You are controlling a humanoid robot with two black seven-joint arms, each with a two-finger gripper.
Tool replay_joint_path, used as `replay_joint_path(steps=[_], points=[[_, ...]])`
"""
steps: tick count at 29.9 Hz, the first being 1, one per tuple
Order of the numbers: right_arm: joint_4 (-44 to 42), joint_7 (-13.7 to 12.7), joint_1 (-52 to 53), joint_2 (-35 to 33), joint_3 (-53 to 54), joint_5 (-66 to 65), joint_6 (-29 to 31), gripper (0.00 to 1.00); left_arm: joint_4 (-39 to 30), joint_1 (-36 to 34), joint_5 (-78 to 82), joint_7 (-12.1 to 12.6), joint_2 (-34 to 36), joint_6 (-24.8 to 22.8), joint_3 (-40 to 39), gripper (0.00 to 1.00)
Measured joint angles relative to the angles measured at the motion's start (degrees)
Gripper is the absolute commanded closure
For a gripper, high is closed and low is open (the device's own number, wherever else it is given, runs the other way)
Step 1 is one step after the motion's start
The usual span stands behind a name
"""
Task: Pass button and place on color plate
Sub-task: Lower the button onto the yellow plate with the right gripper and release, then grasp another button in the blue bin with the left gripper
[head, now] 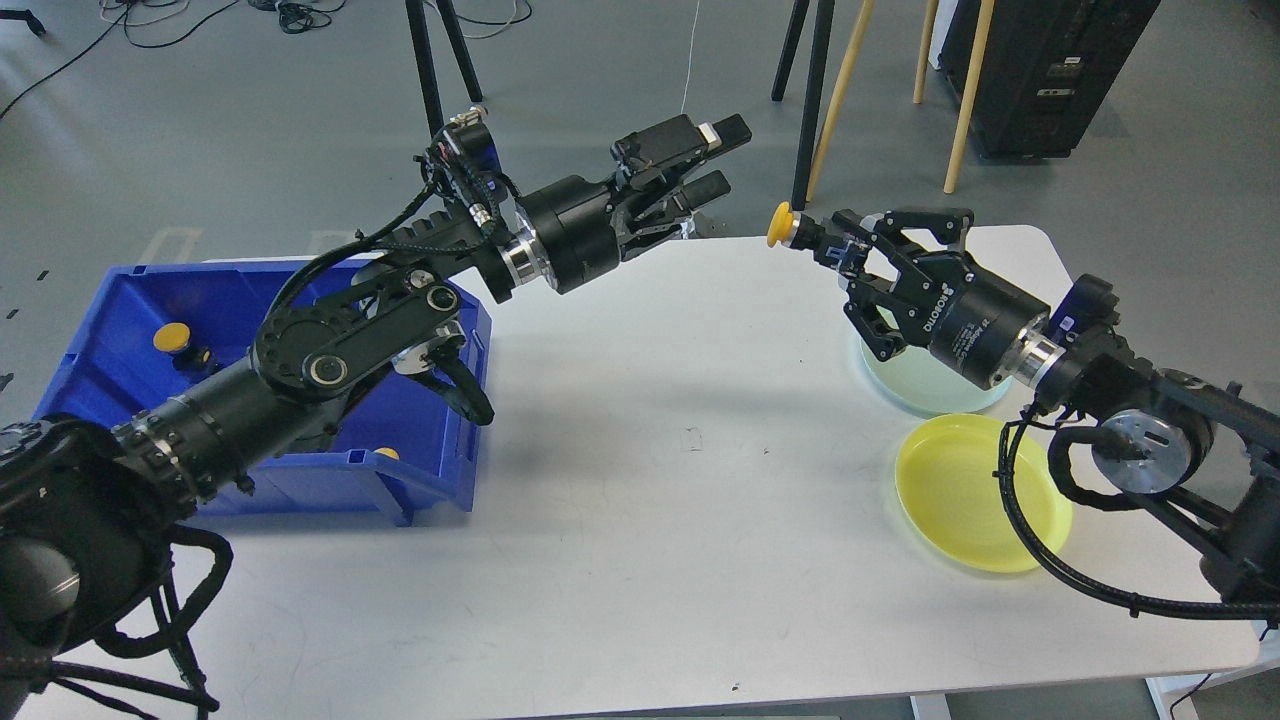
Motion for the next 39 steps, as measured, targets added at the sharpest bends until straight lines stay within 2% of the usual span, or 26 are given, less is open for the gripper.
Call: replay_joint_path(steps=[3, 8, 12, 13, 15, 16, 17, 18, 20, 24, 28, 31, 35, 39], points=[[-0.4, 0.2, -5.7, -2.5, 0.0, -4.7, -5.9, 0.99, -2.5, 0.0, 1.0, 0.0, 5.4, -0.1, 0.6, 0.09], [-0.5, 0.3, -13.5, -5.6, -0.1, -13.8, -17.1, 0.98, -9.0, -0.8, 12.9, 0.0, 19.4, -0.8, 6.9, 0.08], [-0.4, 0.2, -17.0, -7.2, -0.8, -18.1, -24.1, 0.86, -11.3, -1.9, 28.3, 0.0, 27.7, -2.0, 10.3, 0.06], [-0.3, 0.1, -17.5, -7.4, -1.0, -18.6, -25.3, 0.79, -11.6, -2.1, 32.7, 0.0, 29.4, -3.0, 11.0, 0.06], [-0.3, 0.0, -18.7, -7.8, -1.4, -19.0, -27.5, 0.52, -11.6, -2.4, 40.8, 0.0, 31.9, -5.4, 12.3, 0.05], [-0.4, -0.1, -19.1, -7.9, -1.5, -19.0, -28.2, 0.33, -11.4, -2.4, 45.1, 0.0, 32.9, -6.6, 12.8, 0.05], [-0.4, -0.1, -19.4, -8.0, -1.5, -18.9, -28.7, 0.01, -10.8, -2.4, 49.7, 0.0, 33.7, -7.4, 13.3, 0.05], [-0.4, -0.1, -19.7, -8.0, -1.4, -18.8, -29.0, 0.03, -10.0, -2.3, 53.0, 0.0, 34.1, -7.9, 13.6, 0.05], [-0.3, -0.1, -20.2, -8.1, -1.0, -18.7, -29.2, 0.00, -7.7, -1.9, 58.3, 0.0, 34.3, -8.2, 14.4, 0.05], [0.6, -0.2, -20.6, -8.9, 1.2, -18.0, -29.1, 0.00, -2.6, -1.8, 61.3, 0.0, 33.6, -8.4, 17.5, 0.05], [4.4, -0.3, -20.6, -10.9, 8.0, -13.3, -27.4, 0.00, 3.0, -1.8, 61.5, 0.0, 30.6, -8.1, 19.9, 0.05], [6.6, -0.8, -20.1, -12.6, 15.6, -8.7, -23.8, 0.00, 6.4, -1.4, 61.5, 0.0, 28.7, -7.6, 21.0, 0.05], [6.8, -4.7, -18.3, -12.7, 24.1, -5.7, -17.8, 0.00, 8.0, -0.8, 61.3, 0.0, 27.3, -7.3, 21.6, 0.05], [6.7, -7.2, -16.6, -12.2, 26.6, -5.4, -16.2, 0.00, 9.1, -0.1, 61.3, 0.0, 26.1, -7.2, 21.6, 0.05]])
